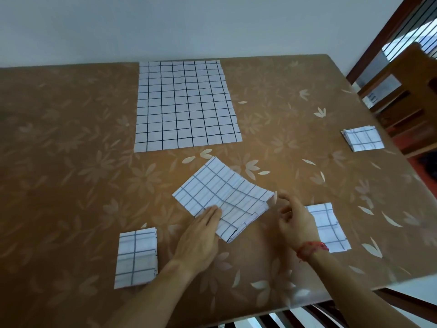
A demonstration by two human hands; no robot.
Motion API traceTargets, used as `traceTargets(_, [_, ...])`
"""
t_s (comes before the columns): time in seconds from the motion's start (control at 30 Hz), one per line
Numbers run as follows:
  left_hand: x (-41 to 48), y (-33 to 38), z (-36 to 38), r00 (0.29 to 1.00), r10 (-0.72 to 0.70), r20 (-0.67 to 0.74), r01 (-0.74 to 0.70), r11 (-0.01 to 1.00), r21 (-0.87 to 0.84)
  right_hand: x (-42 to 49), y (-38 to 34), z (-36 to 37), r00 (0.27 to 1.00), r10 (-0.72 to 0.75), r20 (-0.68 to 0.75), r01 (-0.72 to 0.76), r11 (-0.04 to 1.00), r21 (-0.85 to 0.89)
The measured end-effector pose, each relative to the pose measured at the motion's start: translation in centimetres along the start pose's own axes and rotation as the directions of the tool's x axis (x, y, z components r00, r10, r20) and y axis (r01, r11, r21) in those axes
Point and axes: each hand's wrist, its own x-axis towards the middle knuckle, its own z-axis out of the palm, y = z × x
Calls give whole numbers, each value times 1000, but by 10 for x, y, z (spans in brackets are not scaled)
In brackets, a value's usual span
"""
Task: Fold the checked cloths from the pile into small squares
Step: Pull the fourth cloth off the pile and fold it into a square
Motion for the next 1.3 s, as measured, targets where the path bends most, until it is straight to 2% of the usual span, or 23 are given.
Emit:
traceTargets(0.1, [-2,-13,-7,994,66,85,-61,997,-54,5,2,1,974,-220,55,225,966,-128])
traceTargets(0.23, [-4,-31,-12,978,142,152,-134,989,-64,6,-3,7,847,-505,168,531,781,-329])
traceTargets(0.37, [-10,-39,-14,974,167,155,-154,984,-93,6,-10,8,799,-566,203,600,723,-343])
traceTargets(0.47, [-13,-45,-13,986,165,29,-165,986,-20,8,-10,7,779,-585,227,627,731,-270])
traceTargets(0.6, [-18,-48,-13,967,199,-160,-184,977,103,0,-19,3,775,-561,291,619,766,-174])
traceTargets(0.77, [-20,-47,-18,975,82,-208,-66,994,83,-4,-20,2,765,-550,334,613,780,-120])
traceTargets(0.93, [-17,-43,-26,976,-47,-214,39,998,-41,2,-16,3,829,-389,402,499,839,-217])
traceTargets(1.03, [-11,-40,-30,966,-106,-234,94,994,-59,0,-41,-2,901,-264,345,349,913,-211])
traceTargets(1.1, [-8,-40,-30,954,-160,-252,146,986,-74,2,-53,0,928,-107,357,187,963,-195])
traceTargets(1.2, [-3,-43,-29,927,-276,-253,236,955,-179,11,-56,14,973,-123,193,159,970,-183])
traceTargets(1.3, [2,-45,-30,914,-326,-240,291,942,-168,21,-58,27,983,-81,166,106,983,-153])
